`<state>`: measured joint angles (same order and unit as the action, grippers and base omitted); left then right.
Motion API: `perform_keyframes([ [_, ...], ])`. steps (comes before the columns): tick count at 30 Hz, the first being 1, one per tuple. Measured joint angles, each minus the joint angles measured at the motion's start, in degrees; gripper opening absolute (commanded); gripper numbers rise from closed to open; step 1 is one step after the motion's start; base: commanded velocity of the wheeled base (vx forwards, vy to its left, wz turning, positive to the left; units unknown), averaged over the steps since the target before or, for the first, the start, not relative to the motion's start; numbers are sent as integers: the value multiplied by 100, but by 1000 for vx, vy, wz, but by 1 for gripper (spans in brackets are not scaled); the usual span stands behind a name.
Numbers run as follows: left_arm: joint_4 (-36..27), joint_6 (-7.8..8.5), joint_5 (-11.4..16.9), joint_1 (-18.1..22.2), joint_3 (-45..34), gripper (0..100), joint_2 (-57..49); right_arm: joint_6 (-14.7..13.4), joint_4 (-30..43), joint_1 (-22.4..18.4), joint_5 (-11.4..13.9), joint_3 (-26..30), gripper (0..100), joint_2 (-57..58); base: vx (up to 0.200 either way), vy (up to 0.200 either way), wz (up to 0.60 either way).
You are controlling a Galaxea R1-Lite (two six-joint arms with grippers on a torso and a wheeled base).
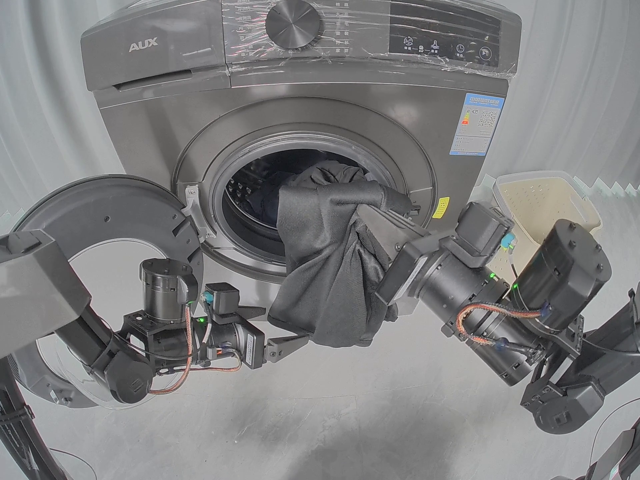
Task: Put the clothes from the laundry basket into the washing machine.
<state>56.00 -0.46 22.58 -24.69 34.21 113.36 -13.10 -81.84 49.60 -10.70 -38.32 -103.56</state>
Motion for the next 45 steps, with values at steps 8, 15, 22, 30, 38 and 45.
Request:
perform_keyframes([
  [8,65,-13,0,84,245,100,332,17,-6,21,0,6,0,6,0,0,0],
  [15,177,-24,6,99,547,100,555,27,-6,72,-11,20,0,11,0,0,0],
  [22,446,-246,93,68,641,100,638,28,-13,83,-11,20,0,12,0,0,0],
  [30,908,-443,427,13,617,100,666,30,-13,83,-10,28,0,12,0,0,0],
  [38,944,-410,440,-98,482,100,690,28,-13,74,-10,11,0,11,0,0,0],
  [45,1284,-438,430,-146,482,0,817,28,-13,74,-11,22,0,11,0,0,0],
])
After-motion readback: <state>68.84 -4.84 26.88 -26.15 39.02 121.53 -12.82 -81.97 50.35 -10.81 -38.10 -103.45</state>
